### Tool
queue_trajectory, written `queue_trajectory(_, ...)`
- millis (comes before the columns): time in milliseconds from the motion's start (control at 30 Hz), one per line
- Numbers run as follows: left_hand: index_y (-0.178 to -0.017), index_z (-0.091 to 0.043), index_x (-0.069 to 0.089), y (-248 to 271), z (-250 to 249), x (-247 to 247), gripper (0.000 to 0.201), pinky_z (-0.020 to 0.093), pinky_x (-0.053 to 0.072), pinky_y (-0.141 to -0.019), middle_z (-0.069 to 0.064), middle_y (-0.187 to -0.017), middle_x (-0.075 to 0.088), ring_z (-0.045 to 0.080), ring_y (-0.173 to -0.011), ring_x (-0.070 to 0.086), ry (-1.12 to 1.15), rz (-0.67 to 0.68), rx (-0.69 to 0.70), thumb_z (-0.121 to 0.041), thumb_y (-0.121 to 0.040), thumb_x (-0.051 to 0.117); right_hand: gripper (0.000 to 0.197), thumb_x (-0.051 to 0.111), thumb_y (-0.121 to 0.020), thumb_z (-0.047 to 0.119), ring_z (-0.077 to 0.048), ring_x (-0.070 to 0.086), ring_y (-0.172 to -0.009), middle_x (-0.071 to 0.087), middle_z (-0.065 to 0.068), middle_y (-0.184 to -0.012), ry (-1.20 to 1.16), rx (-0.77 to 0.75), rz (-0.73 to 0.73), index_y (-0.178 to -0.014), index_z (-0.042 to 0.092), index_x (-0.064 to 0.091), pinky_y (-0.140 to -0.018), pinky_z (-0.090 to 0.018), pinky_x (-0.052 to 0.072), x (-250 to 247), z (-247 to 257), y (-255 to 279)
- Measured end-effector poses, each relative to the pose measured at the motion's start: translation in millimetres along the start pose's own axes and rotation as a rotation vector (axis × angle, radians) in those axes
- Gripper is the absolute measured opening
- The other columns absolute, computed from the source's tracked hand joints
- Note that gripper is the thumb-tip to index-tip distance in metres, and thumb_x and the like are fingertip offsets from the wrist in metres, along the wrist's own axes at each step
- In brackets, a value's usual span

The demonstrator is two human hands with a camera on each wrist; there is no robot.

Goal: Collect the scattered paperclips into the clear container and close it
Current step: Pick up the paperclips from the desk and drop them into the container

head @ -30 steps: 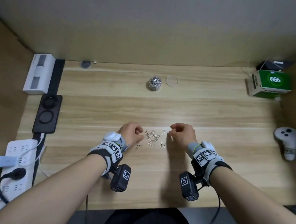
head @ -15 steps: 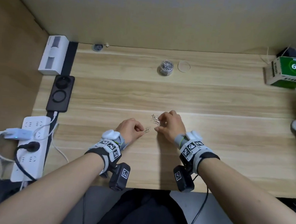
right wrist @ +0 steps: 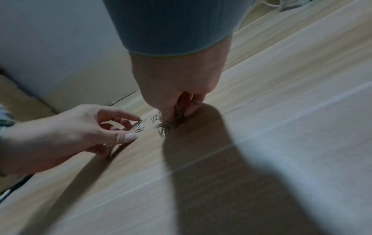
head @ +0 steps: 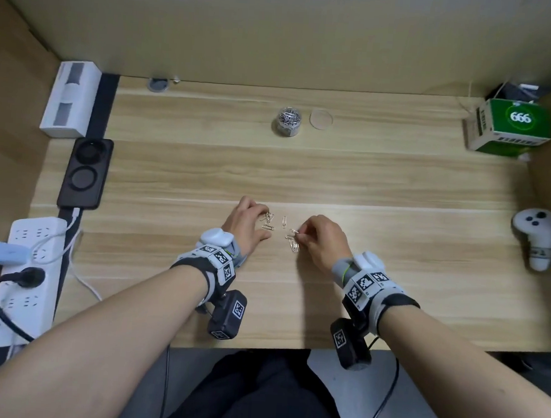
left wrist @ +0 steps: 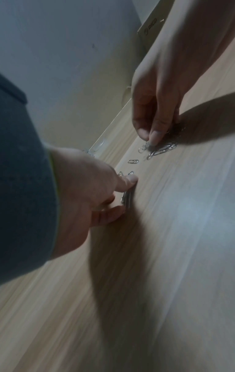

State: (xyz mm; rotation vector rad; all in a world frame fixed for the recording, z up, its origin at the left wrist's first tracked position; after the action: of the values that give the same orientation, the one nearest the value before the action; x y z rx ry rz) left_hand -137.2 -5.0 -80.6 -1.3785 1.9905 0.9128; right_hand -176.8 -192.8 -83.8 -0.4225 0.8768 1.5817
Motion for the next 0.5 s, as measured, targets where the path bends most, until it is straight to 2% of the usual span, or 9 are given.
queue_trajectory(167, -0.096, -0.017, 0.068, -8, -12, 13, 0.021, 0.029, 0.047, -0.077, -0.004, -0.096, 0.054, 0.018, -0.085, 0.058, 0.02, -0.013, -0.011, -0.017, -0.077, 0.077, 0.009, 0.075, -0.079, 0.022, -0.018, 0.068, -0.079, 0.073, 0.006, -0.076, -0.176, 0.17, -0.066, -0.076, 0.021, 0.067, -0.079, -0.037, 0.054, -19, -29, 2)
queue_trajectory(267, -0.089, -0.017, 0.068, -9, -13, 20, 0.006, 0.03, 0.045, -0.074, -0.004, -0.09, 0.057, 0.02, -0.087, 0.059, 0.001, -0.016, -0.042, -0.017, -0.083, 0.071, 0.009, 0.076, -0.075, 0.026, -0.02, 0.071, -0.077, 0.074, 0.004, -0.074, -0.286, 0.228, -0.078, -0.073, 0.024, 0.068, -0.08, -0.044, 0.057, -21, -43, 5)
queue_trajectory(367, -0.089, -0.013, 0.068, -12, -16, 21, 0.005, 0.031, 0.043, -0.072, 0.002, -0.093, 0.061, 0.023, -0.089, 0.059, -0.038, 0.004, -0.025, -0.018, -0.087, 0.067, 0.009, 0.077, -0.073, 0.025, -0.023, 0.073, -0.074, 0.075, 0.001, -0.073, -0.402, 0.261, -0.088, -0.07, 0.026, 0.069, -0.079, -0.05, 0.059, -20, -50, 4)
queue_trajectory(500, -0.088, -0.017, 0.065, -15, -22, 16, 0.008, 0.033, 0.042, -0.07, -0.002, -0.097, 0.061, 0.02, -0.097, 0.054, -0.108, 0.011, -0.026, -0.025, -0.089, 0.066, 0.013, 0.078, -0.077, 0.016, -0.027, 0.073, -0.076, 0.074, -0.007, -0.078, -0.453, 0.279, -0.102, -0.071, 0.022, 0.069, -0.077, -0.051, 0.06, -25, -45, -1)
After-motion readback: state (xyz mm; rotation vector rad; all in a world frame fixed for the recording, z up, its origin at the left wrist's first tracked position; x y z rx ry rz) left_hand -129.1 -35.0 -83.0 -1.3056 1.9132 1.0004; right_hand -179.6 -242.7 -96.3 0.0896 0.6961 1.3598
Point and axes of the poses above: each hand's wrist, its own y-axis away from the middle knuckle, its own x-axis out of the palm, z = x × y, the point moved 6 cm from there along -y, towards the middle knuckle
